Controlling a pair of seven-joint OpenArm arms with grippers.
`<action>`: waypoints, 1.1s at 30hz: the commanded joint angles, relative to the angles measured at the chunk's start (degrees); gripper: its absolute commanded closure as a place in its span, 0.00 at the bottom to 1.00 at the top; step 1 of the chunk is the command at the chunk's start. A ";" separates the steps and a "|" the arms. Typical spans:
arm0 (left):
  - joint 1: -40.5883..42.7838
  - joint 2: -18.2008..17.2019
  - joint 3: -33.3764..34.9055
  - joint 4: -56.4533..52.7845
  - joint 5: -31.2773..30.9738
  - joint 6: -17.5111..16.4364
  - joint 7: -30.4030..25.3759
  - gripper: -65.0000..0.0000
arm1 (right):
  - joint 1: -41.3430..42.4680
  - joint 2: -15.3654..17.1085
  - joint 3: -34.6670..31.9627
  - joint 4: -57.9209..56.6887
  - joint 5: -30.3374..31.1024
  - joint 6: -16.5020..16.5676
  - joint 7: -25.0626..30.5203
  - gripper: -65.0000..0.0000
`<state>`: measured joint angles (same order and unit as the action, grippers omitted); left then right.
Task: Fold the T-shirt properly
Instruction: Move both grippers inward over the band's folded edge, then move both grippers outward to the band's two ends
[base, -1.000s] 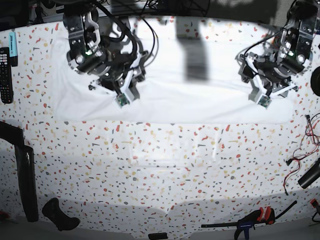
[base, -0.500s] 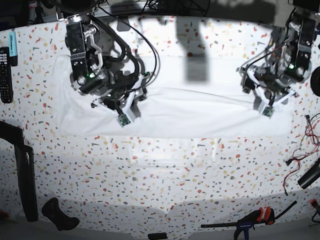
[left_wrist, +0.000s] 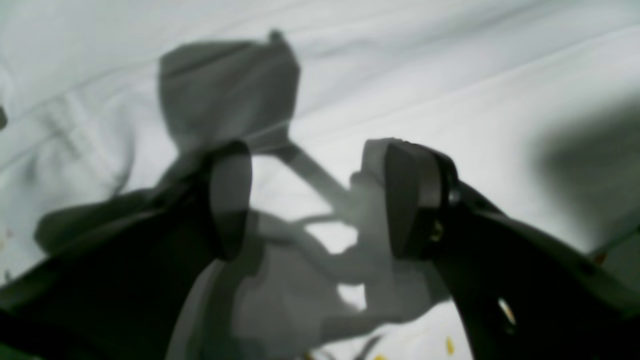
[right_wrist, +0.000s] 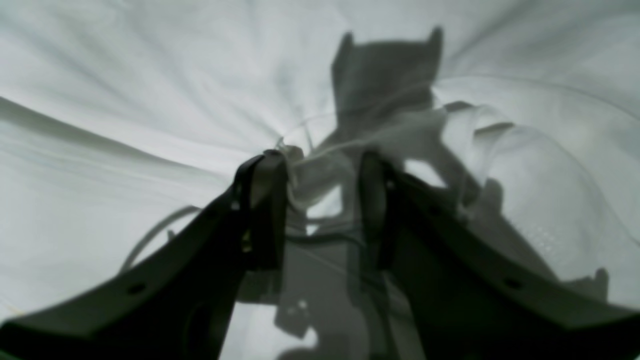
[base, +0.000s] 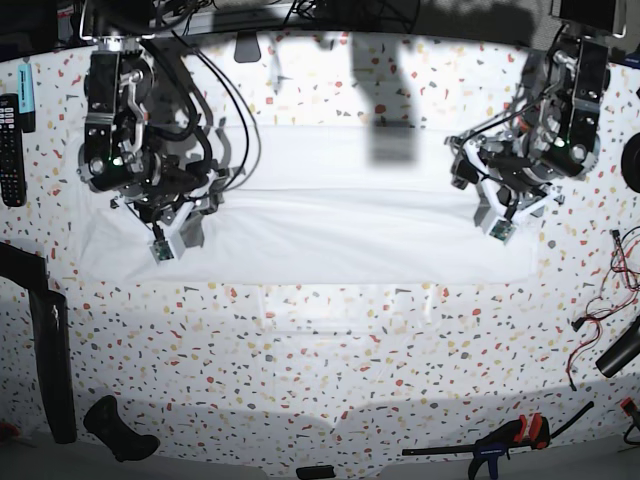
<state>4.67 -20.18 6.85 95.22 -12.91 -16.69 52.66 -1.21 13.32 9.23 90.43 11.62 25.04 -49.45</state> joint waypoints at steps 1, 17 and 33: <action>-1.16 -1.14 -0.39 2.03 1.31 0.59 0.55 0.39 | 1.40 0.94 0.35 0.85 -0.24 -0.59 -0.90 0.63; -5.81 -3.19 -0.44 10.21 1.51 3.34 -0.70 0.39 | 6.43 0.94 0.35 1.55 1.60 0.68 -2.43 0.63; -15.74 -5.73 -0.50 -6.34 -10.86 3.58 5.22 0.39 | 6.43 0.94 1.51 21.46 10.05 7.54 -10.27 0.63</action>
<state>-9.58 -25.15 6.76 87.88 -23.86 -13.41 58.92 4.27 13.80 10.48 110.80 21.21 32.40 -60.55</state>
